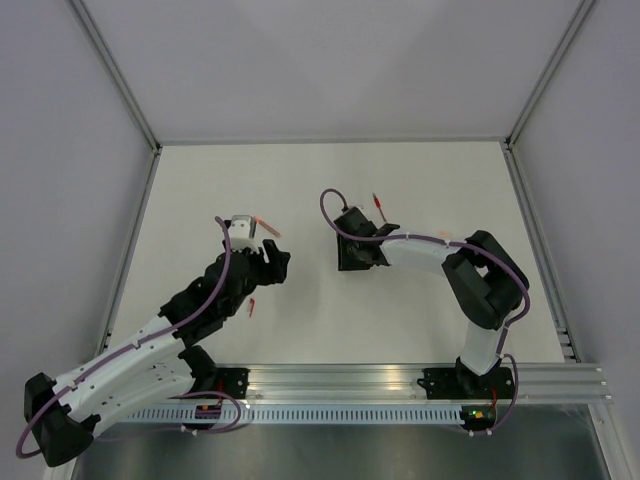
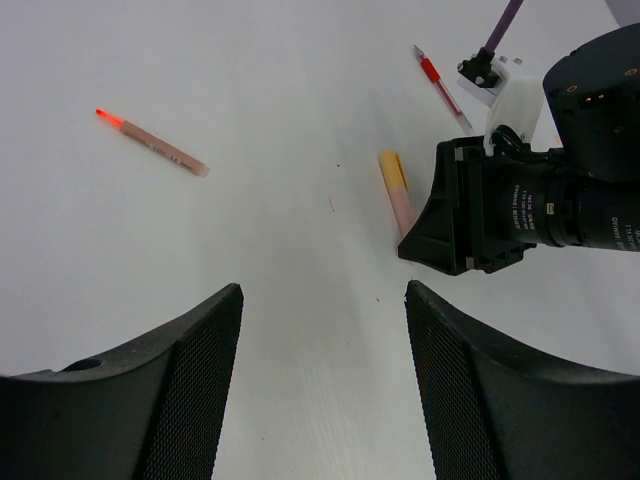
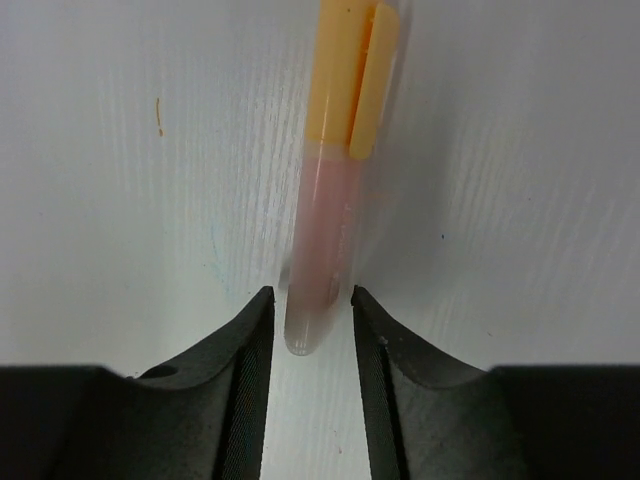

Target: Insert the pens into the pen caps

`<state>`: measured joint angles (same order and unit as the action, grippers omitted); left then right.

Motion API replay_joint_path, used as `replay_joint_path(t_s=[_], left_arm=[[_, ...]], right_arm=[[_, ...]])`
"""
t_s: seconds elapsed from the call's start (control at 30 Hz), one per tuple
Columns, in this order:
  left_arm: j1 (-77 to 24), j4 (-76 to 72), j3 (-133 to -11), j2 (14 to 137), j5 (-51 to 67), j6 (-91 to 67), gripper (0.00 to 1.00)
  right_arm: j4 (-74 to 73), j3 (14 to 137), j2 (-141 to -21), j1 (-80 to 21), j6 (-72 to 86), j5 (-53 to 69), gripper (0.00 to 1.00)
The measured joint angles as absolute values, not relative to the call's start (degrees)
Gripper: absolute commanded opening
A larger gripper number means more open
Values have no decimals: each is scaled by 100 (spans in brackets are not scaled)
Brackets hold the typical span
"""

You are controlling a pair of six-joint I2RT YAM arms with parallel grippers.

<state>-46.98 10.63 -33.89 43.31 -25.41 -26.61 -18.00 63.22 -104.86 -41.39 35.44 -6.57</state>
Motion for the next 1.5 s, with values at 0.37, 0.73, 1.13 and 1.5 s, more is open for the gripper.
replay_joint_path(t_s=[0.37,0.73,1.13,1.5], left_arm=[[-4698,1017,-3334,4029,-2689,-2622,71],[-4696,840,-3092,3693,-2558,-2563,72],[-4698,836,-3092,3706,-2497,-2558,73],[-4698,794,-3089,3647,-2432,-2558,75]], right_arm=[[-2528,6930,-10274,-3782,2792,-976,47],[-2768,8586,-10997,-2700,642,-1251,46],[-3190,9231,-12169,-2128,137,-864,43],[-2991,9113,-12331,-2161,191,-679,10]])
